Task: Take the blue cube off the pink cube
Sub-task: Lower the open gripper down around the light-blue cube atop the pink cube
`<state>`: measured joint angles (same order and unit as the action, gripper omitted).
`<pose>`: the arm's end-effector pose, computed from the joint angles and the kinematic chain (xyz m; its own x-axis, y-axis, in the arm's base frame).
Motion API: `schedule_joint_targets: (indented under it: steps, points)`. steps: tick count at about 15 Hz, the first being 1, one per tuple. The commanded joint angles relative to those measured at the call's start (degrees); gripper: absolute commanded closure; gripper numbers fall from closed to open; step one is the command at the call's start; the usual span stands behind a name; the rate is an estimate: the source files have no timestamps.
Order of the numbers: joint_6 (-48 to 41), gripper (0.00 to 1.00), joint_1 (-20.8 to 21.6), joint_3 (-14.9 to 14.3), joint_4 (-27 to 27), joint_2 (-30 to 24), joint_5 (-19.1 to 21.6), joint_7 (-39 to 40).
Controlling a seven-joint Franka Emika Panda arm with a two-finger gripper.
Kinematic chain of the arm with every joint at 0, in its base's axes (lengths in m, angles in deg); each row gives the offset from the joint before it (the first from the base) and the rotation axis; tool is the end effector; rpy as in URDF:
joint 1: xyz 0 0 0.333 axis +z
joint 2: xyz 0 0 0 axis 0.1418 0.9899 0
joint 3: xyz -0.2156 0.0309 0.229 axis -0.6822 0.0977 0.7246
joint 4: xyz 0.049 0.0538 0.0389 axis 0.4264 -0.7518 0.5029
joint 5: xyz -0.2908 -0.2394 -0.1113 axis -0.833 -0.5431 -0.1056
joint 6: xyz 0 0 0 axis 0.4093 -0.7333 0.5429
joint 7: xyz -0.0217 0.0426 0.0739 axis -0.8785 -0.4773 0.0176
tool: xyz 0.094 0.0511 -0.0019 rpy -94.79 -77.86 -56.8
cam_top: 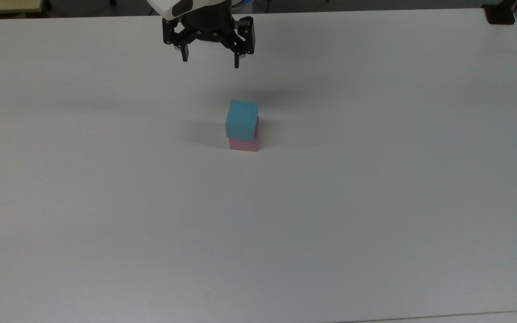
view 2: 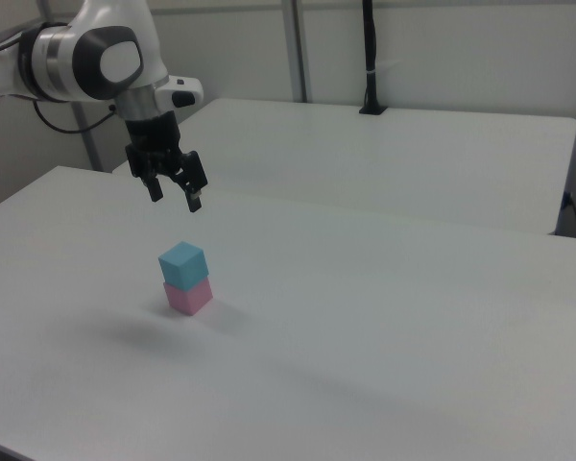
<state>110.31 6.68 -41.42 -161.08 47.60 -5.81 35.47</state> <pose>0.5856 0.0344 0.5437 0.9961 -0.0857 0.0207 -0.0866 -0.9953 0.0436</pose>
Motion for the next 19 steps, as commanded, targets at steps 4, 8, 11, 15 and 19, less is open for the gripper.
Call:
schedule_joint_targets:
  steps: [4,8,11,15,19]
  points:
    - [-0.56,0.00,0.33,-0.17,0.07,0.18,1.95,0.64]
    - [-0.73,0.00,0.24,-0.26,0.24,0.18,1.95,1.16]
    - [1.63,0.00,0.50,-0.17,-0.37,2.63,2.04,1.34]
    - [5.32,0.00,2.78,0.36,-2.91,5.80,2.04,0.38]
    - [9.01,0.00,4.19,0.36,-3.18,9.49,2.13,-2.24]
